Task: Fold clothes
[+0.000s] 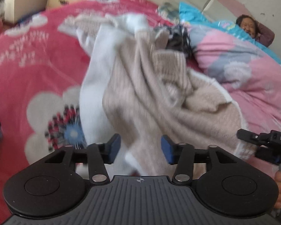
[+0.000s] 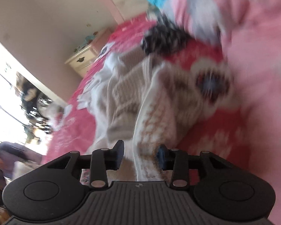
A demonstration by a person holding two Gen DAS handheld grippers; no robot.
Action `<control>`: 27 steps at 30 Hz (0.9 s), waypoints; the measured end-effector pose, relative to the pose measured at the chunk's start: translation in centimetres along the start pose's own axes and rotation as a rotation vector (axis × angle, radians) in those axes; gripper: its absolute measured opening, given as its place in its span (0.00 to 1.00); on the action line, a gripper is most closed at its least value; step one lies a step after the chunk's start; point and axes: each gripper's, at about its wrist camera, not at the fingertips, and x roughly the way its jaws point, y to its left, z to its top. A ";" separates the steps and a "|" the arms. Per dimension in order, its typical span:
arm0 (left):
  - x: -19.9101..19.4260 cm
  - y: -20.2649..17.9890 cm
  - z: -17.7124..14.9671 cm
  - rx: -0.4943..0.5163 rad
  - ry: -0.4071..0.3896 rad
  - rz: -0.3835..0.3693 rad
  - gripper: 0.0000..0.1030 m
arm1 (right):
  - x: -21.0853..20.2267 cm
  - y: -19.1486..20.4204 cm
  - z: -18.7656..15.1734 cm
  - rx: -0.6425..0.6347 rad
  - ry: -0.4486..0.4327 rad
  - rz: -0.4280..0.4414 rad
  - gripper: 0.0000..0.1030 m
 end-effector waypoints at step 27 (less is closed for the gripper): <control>7.5 -0.7 0.3 0.122 0.022 -0.028 0.60 | 28.3 1.9 14.6 0.156 0.342 -0.126 0.69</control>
